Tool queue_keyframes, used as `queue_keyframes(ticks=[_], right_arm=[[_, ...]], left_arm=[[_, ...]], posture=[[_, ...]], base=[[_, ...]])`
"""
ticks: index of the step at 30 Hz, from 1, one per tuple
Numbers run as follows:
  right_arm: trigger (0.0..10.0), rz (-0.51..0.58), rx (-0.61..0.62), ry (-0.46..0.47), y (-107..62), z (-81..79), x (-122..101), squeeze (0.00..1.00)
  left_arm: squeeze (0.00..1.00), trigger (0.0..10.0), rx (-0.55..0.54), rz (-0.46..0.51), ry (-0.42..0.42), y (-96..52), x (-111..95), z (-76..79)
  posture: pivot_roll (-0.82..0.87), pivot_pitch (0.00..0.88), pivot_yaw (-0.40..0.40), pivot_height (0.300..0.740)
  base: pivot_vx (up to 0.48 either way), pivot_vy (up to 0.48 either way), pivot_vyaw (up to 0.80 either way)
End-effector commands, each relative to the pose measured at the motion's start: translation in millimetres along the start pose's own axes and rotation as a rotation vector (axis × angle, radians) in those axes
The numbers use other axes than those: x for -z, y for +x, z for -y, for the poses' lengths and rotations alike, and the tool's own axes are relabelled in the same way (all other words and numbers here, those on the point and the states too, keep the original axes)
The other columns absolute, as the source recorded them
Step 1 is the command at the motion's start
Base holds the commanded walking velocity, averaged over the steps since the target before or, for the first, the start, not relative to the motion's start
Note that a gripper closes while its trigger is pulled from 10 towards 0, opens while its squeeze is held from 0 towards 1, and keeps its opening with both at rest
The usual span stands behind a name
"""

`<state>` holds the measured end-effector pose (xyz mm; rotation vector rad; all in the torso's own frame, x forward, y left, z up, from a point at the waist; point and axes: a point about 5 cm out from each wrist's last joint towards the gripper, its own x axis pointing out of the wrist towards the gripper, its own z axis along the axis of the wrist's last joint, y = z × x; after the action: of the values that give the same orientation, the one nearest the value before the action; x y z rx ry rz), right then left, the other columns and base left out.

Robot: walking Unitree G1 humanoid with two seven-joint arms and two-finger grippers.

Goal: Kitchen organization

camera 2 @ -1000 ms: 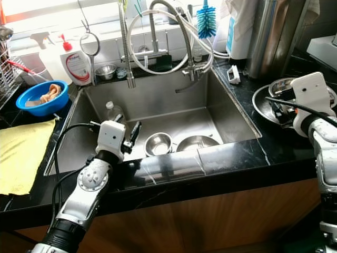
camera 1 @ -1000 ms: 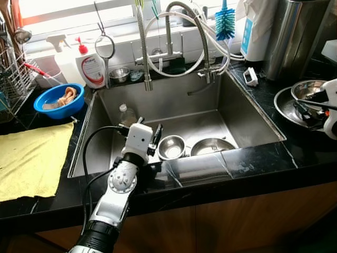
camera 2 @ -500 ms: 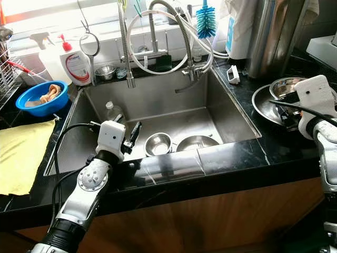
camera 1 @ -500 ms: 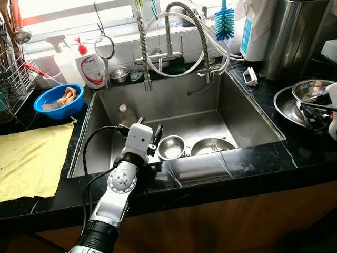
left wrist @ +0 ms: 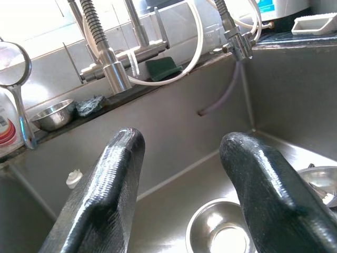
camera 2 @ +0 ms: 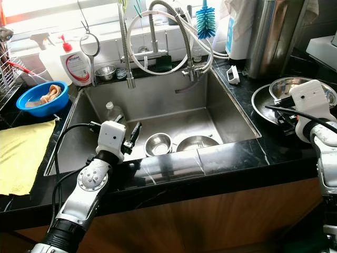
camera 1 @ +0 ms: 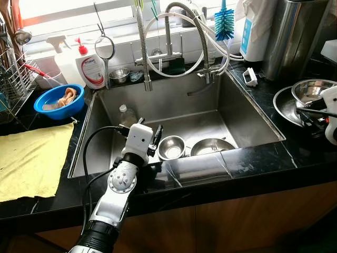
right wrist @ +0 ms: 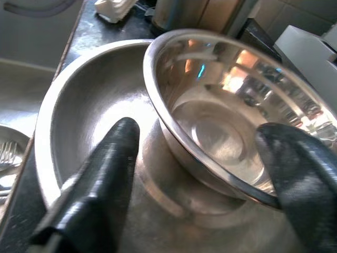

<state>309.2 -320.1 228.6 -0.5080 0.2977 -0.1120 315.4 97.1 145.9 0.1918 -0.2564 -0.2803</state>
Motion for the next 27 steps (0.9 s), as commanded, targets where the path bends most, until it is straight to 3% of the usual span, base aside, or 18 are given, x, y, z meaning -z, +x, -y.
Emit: queue_keyframes(ticks=[1, 2, 3, 5, 7, 8, 9, 27], right_arm=[[4.8, -0.027, -0.068, -0.009, 2.6, -15.1, 6.9, 0.00], [6.3, -0.025, -0.073, -0.009, 2.8, -16.7, 6.6, 0.00], [7.1, -0.023, -0.080, -0.010, 3.1, -19.2, 6.2, 0.00], [6.9, -0.022, -0.084, -0.011, 3.2, -20.1, 6.1, 0.00], [1.4, -0.017, -0.088, -0.011, 3.6, -21.5, 5.2, 0.00], [1.4, -0.015, -0.089, -0.011, 3.7, -21.7, 4.9, 0.00], [0.0, -0.014, -0.090, -0.011, 3.8, -21.8, 4.6, 0.00], [0.0, -0.004, -0.095, -0.005, 5.3, -27.2, 1.6, 0.00]], left_arm=[[0.00, 10.0, -0.002, -0.001, 0.019, -0.5, -0.9, -4.6], [0.00, 10.0, -0.002, -0.001, 0.018, -0.5, -0.9, -4.6], [0.00, 10.0, -0.002, -0.002, 0.019, -0.5, -0.8, -4.5], [0.00, 10.0, -0.002, -0.002, 0.019, -0.5, -0.8, -4.5], [0.00, 10.0, -0.002, -0.002, 0.021, -0.4, -1.0, -4.7], [0.00, 10.0, -0.002, -0.002, 0.021, -0.4, -1.0, -4.7], [0.00, 10.0, -0.003, -0.002, 0.021, -0.4, -1.1, -4.8], [0.00, 10.0, 0.006, 0.000, 0.026, 0.8, -1.8, -4.6]], posture=[[-0.26, 0.000, 0.162, 0.740], [-0.26, 0.000, 0.162, 0.740], [-0.26, 0.000, 0.162, 0.740], [-0.26, 0.000, 0.162, 0.740], [-0.26, 0.000, 0.162, 0.740], [-0.26, 0.000, 0.162, 0.740], [-0.26, 0.000, 0.162, 0.740], [-0.25, 0.000, 0.167, 0.740]], base=[[0.000, 0.000, 0.00], [0.000, 0.000, 0.00], [0.000, 0.000, 0.00], [0.000, 0.000, 0.00], [0.000, 0.000, 0.00], [0.000, 0.000, 0.00], [0.000, 0.000, 0.00], [0.000, 0.000, 0.00]])
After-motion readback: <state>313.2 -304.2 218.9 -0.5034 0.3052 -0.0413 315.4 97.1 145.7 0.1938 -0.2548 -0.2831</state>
